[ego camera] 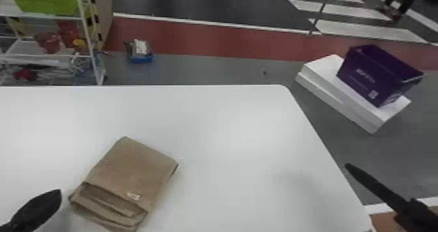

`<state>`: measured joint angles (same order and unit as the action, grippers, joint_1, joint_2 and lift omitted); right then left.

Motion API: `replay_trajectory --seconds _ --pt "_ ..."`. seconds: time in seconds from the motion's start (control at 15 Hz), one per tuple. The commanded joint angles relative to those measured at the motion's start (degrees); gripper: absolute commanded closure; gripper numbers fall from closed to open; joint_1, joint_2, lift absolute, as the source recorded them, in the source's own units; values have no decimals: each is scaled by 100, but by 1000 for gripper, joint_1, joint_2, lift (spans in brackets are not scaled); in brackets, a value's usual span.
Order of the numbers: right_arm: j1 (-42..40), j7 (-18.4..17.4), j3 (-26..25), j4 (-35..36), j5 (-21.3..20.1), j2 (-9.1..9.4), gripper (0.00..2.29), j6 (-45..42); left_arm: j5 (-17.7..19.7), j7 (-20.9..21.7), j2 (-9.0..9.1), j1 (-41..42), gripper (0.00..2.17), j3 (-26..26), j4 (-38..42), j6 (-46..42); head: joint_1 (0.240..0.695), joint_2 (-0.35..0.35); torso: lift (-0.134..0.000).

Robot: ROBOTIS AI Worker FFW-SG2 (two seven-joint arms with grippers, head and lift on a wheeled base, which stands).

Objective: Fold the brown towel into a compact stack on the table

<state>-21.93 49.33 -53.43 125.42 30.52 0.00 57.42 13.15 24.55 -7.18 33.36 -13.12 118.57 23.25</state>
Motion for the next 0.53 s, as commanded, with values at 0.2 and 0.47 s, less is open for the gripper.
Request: replay_trajectory --seconds 0.2,0.47 --pt "128 139 -159 -299 164 5 2013 2 -58 -64 155 373 1865 213 527 449 695 -283 -124" --pt "207 139 -176 -439 226 -114 2010 2 -93 -117 261 557 1865 380 650 431 695 -327 -124"
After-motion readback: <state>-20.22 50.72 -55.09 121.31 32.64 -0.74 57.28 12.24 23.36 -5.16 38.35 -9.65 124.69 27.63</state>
